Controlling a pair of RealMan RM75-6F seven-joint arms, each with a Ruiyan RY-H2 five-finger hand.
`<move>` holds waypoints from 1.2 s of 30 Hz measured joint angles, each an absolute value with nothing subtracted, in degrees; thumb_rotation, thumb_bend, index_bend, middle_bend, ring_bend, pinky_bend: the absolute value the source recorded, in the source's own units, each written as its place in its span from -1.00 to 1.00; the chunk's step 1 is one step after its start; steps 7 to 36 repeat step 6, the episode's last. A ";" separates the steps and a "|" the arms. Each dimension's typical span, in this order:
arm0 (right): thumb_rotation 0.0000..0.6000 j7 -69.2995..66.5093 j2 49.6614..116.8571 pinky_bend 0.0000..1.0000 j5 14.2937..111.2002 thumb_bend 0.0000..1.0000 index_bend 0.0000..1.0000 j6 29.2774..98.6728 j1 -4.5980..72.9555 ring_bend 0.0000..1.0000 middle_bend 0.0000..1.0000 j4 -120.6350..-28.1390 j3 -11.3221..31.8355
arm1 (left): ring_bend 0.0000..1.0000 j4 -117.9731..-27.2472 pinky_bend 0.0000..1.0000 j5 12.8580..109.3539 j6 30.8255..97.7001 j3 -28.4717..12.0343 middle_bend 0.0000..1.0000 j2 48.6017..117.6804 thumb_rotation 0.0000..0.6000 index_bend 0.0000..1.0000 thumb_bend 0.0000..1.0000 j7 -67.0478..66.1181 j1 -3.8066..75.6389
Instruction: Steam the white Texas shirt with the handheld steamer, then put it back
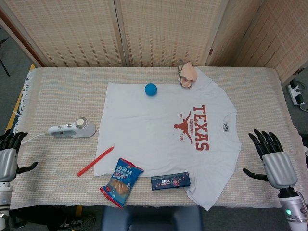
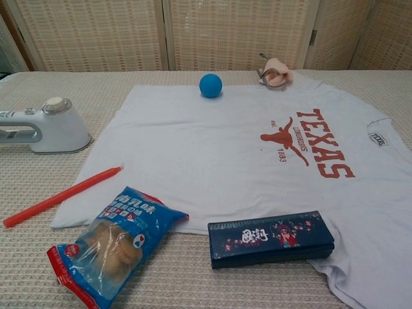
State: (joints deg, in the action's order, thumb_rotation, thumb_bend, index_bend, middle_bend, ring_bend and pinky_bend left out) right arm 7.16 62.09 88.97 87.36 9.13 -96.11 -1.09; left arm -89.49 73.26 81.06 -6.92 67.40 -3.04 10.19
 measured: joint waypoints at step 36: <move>0.82 1.78 63.20 -1.00 90.45 -1.00 -1.00 89.30 7.06 -1.00 -0.94 -93.85 -1.14 | -0.81 -95.60 -0.69 77.27 85.05 -3.18 -0.65 64.21 1.00 -0.62 -0.80 -5.24 6.05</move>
